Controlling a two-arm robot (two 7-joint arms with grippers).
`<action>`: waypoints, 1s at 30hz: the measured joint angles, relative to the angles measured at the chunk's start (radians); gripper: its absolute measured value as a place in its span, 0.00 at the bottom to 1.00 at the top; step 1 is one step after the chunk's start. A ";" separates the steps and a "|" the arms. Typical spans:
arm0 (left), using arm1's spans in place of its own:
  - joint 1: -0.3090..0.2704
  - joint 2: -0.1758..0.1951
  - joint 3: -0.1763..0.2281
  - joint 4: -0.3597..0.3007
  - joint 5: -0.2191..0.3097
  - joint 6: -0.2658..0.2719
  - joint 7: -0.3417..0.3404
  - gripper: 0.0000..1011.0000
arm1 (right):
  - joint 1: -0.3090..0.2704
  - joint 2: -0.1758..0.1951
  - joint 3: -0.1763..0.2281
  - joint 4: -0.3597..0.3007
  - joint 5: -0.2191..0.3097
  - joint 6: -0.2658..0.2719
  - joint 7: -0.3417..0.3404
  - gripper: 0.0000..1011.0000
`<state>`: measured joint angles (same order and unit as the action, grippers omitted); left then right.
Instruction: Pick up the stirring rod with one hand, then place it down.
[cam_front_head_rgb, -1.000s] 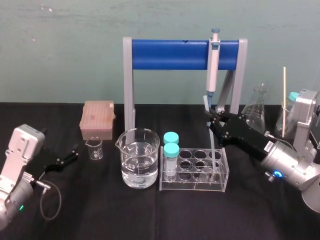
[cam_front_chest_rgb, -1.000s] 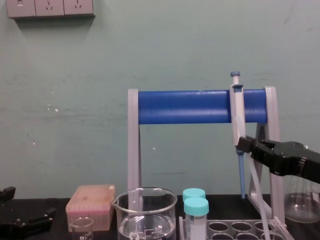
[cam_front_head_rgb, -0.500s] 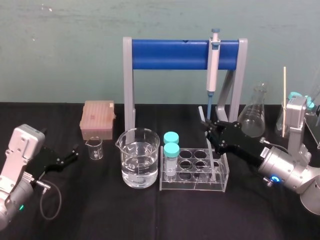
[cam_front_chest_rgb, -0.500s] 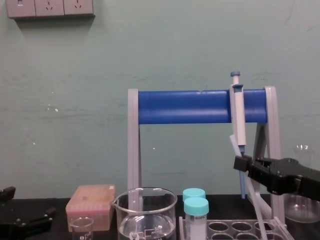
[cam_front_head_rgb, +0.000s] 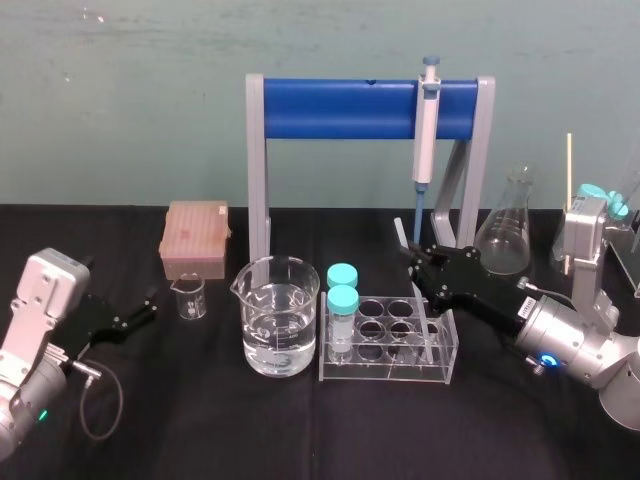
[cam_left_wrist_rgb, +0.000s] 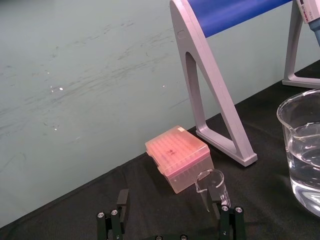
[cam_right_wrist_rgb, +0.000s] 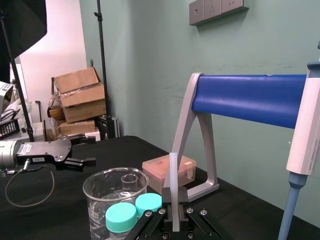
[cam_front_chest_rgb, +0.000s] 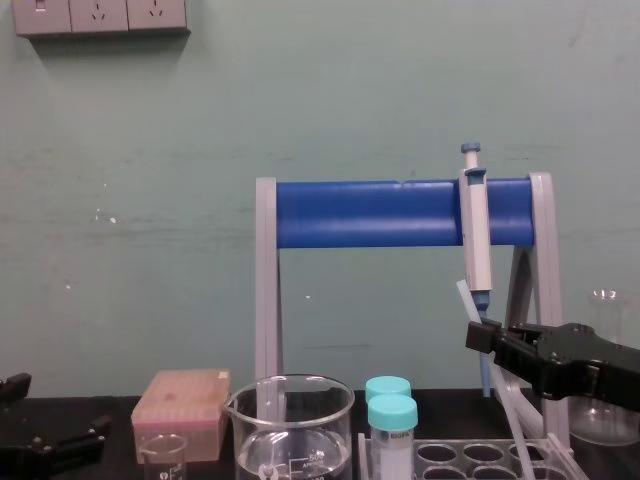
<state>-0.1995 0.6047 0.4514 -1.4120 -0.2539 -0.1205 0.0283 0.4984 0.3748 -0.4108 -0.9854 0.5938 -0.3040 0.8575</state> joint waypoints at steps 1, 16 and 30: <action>0.000 0.000 0.000 0.000 0.000 0.000 0.000 0.99 | 0.000 0.000 0.000 0.000 0.000 0.000 0.000 0.07; 0.000 0.000 0.000 0.000 0.000 0.000 0.000 0.99 | 0.000 0.000 0.001 0.000 0.002 0.002 0.000 0.27; 0.000 0.000 0.000 0.000 0.000 0.000 0.000 0.99 | 0.000 0.000 0.001 0.000 0.004 0.003 0.000 0.73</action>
<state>-0.1996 0.6047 0.4514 -1.4120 -0.2539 -0.1205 0.0283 0.4983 0.3744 -0.4097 -0.9855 0.5974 -0.3011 0.8574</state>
